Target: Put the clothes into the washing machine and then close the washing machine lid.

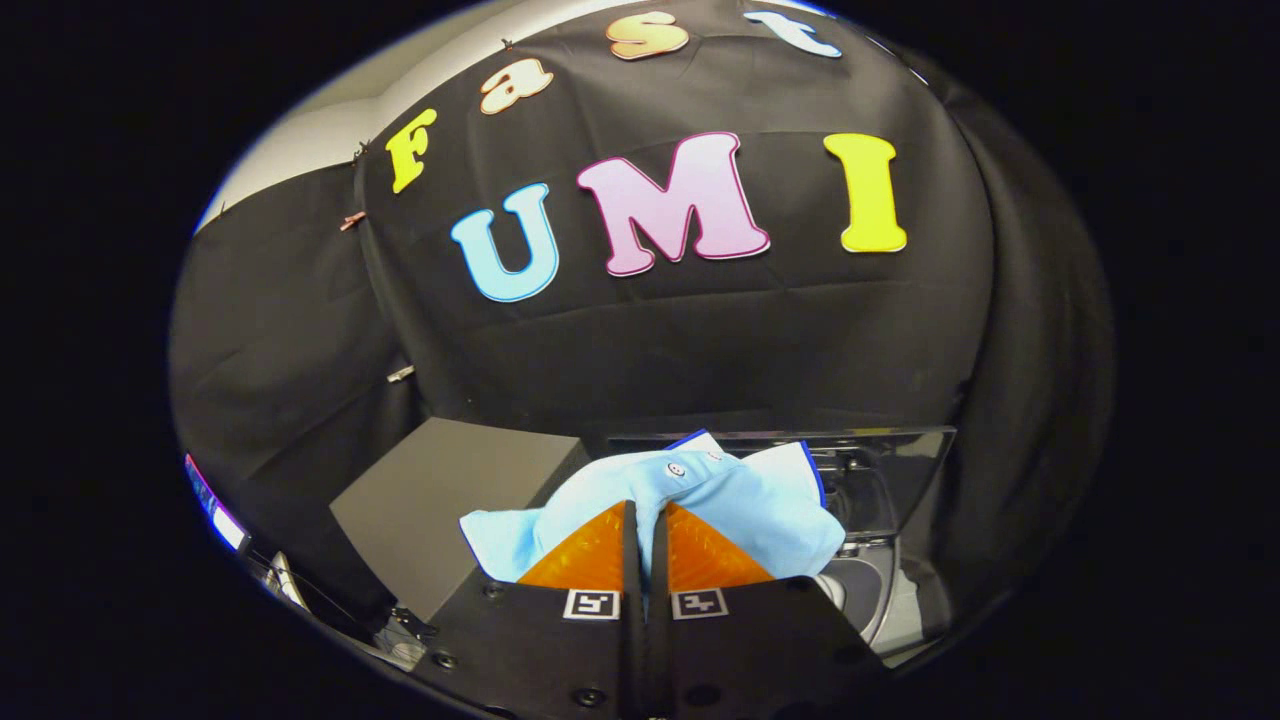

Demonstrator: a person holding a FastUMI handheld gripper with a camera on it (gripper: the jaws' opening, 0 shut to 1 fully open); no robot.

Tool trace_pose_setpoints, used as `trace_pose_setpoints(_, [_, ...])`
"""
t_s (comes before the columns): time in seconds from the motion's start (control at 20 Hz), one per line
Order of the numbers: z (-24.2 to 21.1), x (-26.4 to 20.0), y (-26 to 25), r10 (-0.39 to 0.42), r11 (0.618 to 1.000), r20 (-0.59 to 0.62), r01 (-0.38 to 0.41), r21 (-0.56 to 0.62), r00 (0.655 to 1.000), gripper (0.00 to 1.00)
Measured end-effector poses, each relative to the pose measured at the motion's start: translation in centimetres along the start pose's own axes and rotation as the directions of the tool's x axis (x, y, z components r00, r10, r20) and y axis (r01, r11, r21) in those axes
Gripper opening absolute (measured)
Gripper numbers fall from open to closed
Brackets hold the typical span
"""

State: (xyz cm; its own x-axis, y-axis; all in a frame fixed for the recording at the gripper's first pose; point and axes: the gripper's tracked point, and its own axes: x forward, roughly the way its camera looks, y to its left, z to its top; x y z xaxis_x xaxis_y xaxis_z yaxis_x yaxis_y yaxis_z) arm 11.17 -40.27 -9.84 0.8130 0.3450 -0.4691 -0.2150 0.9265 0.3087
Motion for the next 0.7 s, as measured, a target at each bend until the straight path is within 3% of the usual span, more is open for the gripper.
trace_pose_setpoints(0.4, [-3.3, 1.4, -4.9, -0.12, 0.993, -0.069, 0.12, -0.002, 0.99, 0.05])
trace_pose_setpoints(0.7, [-6.7, 2.8, -6.8, -0.129, 0.991, -0.127, 0.125, -0.038, 0.984, 0.05])
